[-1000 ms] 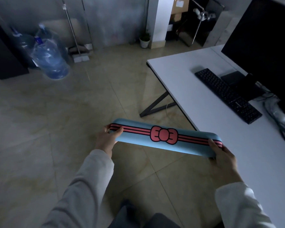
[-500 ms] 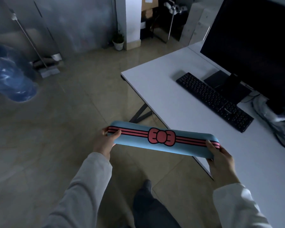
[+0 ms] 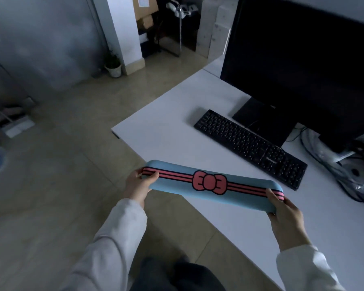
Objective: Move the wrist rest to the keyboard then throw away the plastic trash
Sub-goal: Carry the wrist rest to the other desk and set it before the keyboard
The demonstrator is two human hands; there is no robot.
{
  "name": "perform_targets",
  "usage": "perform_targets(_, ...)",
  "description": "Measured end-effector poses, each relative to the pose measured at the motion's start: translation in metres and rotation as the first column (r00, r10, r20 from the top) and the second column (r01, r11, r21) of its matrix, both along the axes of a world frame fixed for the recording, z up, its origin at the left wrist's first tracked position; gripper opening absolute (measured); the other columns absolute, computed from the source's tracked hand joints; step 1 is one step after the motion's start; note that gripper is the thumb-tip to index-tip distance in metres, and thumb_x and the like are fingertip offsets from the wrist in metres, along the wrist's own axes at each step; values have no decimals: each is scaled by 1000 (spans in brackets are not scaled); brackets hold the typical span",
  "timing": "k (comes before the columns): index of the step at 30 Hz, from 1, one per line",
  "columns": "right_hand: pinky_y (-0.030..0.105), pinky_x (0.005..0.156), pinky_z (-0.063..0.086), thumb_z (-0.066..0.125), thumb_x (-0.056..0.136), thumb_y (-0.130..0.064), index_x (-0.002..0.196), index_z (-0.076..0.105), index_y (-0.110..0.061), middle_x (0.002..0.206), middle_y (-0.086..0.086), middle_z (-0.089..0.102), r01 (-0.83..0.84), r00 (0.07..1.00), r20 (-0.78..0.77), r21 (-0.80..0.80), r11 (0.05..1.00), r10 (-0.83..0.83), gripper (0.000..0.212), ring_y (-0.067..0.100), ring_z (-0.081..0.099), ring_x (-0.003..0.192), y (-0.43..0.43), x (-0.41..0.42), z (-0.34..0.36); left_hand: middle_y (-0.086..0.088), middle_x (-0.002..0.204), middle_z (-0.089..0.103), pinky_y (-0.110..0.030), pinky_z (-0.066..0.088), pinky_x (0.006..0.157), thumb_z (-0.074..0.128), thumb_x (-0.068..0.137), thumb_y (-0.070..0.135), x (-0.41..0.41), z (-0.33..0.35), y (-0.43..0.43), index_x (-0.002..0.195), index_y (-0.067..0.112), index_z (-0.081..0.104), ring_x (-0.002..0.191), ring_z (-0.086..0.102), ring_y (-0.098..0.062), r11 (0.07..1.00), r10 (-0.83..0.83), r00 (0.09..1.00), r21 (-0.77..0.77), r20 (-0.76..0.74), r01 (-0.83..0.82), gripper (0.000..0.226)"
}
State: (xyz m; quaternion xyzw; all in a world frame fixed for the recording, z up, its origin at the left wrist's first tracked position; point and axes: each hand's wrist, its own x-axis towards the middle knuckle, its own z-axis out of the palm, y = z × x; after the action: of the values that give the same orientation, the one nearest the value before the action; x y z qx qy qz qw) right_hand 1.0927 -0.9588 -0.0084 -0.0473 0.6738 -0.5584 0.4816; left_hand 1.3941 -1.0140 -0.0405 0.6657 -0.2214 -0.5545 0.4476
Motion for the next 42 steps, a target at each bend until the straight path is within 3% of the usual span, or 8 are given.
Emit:
perform_targets(6,28,93,41,62,83,-8,105,54,-5,84,1,56,187,982,-10,39,982,-187,24,10,54,78,-10,-12,-12,-15,111,65,-44,48,98,76,68,17,-26,-10,-64,102,14,59,106,62,-31,985,-170,984,45,44,168,38)
perform_targets(15,29,90,40,64,81,-8,76,58,-12,82,2,57,430,903,-44,155,890,-428,8,11,54,77,-28,12,-28,-18,107,65,-44,47,95,74,69,11,-46,-30,-164,108,5,61,109,61,-37,881,-471,878,93,85,464,42)
perform_targets(22,33,80,40,67,79,-12,82,59,-6,75,5,51,481,876,-159,331,811,-455,11,18,48,77,-14,50,-55,-19,118,63,-45,48,97,73,72,13,-65,-42,-212,114,3,55,109,60,-34,701,-704,640,158,307,695,47)
perform_targets(27,35,74,42,73,73,-26,81,65,-5,67,3,51,460,887,-222,483,745,-404,23,22,48,75,8,68,-75,-18,120,62,-26,37,82,71,74,11,-88,-48,-217,115,-1,53,111,58,-32,599,-770,478,223,421,769,46)
perform_targets(32,33,72,37,73,71,-31,77,68,-9,64,3,50,501,865,-264,518,693,-428,23,23,44,71,13,66,-79,-17,118,65,-31,41,86,71,74,17,-98,-57,-218,114,1,58,110,59,-32,544,-794,366,298,486,785,45)
perform_targets(35,30,82,39,70,75,-30,98,69,-7,82,8,62,507,862,-302,503,700,-406,33,25,53,86,11,60,-78,-17,119,67,-34,43,92,68,77,22,-95,-64,-220,114,3,62,111,60,-32,549,-783,331,335,527,765,42)
perform_targets(38,37,108,32,70,73,-42,125,57,-13,127,13,60,504,861,-374,543,671,-344,61,32,51,121,13,52,-78,-15,122,65,-37,42,97,65,79,25,-93,-64,-223,114,6,61,116,58,-31,615,-731,383,303,564,728,40)
perform_targets(42,45,111,30,72,69,-46,129,51,-13,134,15,55,540,840,-389,531,653,-379,72,34,46,127,17,45,-77,-13,125,64,-35,38,98,64,81,26,-97,-62,-226,115,6,58,119,55,-30,637,-708,400,283,582,717,40)
